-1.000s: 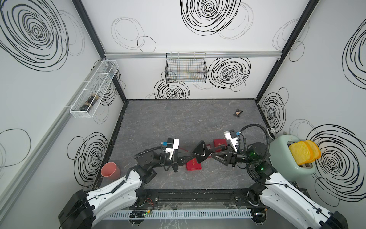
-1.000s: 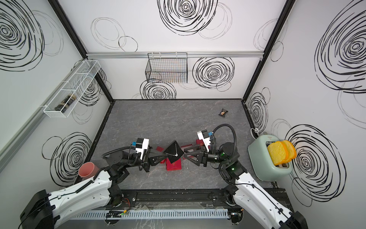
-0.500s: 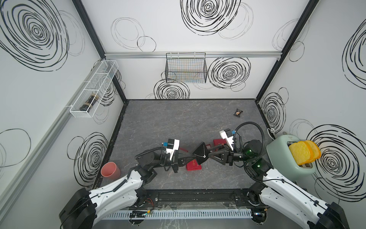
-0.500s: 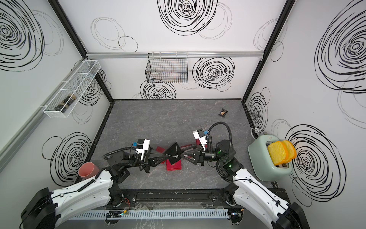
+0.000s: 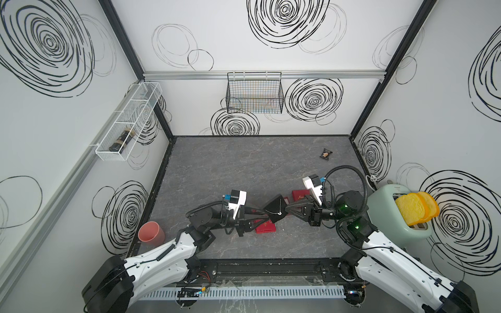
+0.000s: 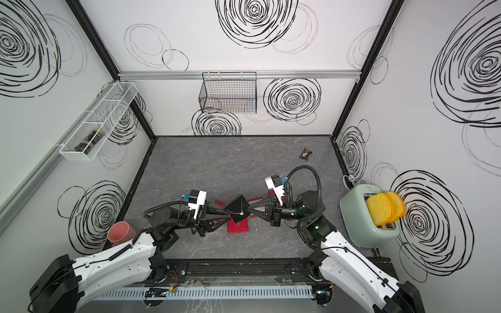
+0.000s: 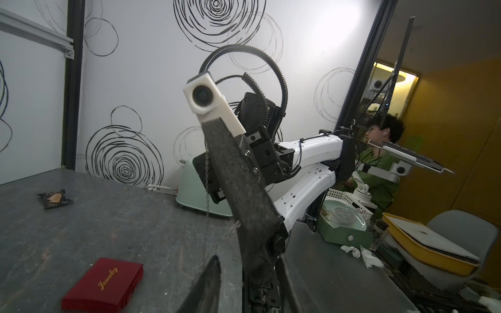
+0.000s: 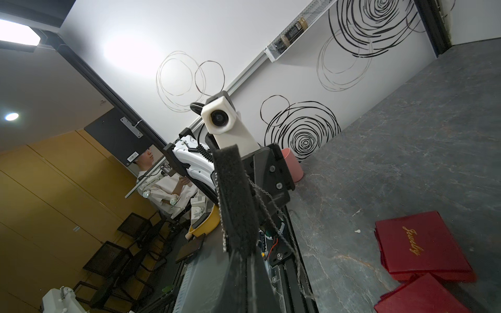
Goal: Take the necklace out of the lift-off lid jewelry box
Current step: Take out the inner lining from the jewelry box, then pick up the necklace from the inner lining.
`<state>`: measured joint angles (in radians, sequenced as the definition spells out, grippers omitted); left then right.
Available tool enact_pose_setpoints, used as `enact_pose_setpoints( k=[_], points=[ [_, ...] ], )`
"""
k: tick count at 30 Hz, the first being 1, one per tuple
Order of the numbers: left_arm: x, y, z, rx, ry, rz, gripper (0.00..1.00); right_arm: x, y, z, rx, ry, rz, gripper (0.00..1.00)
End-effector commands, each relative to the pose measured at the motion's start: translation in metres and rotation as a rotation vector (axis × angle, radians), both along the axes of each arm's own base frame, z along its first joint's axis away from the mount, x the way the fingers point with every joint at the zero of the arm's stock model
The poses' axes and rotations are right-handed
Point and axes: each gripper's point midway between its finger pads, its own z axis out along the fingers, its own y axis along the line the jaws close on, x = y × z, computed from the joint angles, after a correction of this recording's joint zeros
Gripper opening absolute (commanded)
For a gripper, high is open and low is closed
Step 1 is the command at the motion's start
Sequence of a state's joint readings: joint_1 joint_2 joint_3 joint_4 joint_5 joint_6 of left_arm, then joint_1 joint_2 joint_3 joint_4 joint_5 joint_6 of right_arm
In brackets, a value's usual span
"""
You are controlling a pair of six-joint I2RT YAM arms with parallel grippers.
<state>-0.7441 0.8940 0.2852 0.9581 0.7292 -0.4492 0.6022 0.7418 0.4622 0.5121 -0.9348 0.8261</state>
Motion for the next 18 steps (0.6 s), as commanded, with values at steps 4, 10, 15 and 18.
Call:
enact_pose_setpoints(
  k=[4,10,15,18],
  points=[
    [0.011,0.010,-0.018,0.052,-0.027,0.123,0.59,0.008,-0.005,0.008,-0.005,0.020,-0.030,0.00],
    [0.037,0.011,-0.035,0.160,-0.062,0.304,0.61,0.009,-0.002,0.001,-0.032,0.056,-0.011,0.00],
    [0.047,0.001,-0.033,0.198,-0.105,0.361,0.65,0.009,0.000,-0.008,-0.051,0.084,0.001,0.00],
    [0.048,-0.008,-0.031,0.201,-0.119,0.367,0.64,0.008,0.000,-0.011,-0.058,0.092,0.008,0.00]
  ],
)
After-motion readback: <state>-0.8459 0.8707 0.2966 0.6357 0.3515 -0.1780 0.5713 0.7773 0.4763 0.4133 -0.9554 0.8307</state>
